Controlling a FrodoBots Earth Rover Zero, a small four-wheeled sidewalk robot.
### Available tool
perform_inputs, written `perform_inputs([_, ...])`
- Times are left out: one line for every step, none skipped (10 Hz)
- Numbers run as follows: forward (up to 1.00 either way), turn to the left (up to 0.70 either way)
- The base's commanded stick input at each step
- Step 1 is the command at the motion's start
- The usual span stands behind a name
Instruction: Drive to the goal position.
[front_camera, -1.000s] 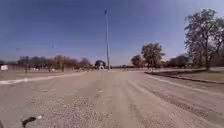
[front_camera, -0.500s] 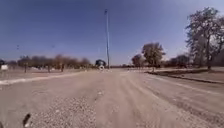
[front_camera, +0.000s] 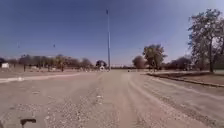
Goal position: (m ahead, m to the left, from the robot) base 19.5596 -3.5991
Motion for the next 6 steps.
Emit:
perform_inputs([0.5,0.0])
perform_inputs([0.5,0.0])
perform_inputs([0.5,0.0])
perform_inputs([0.5,0.0])
perform_inputs([0.5,0.0])
perform_inputs([0.5,0.0])
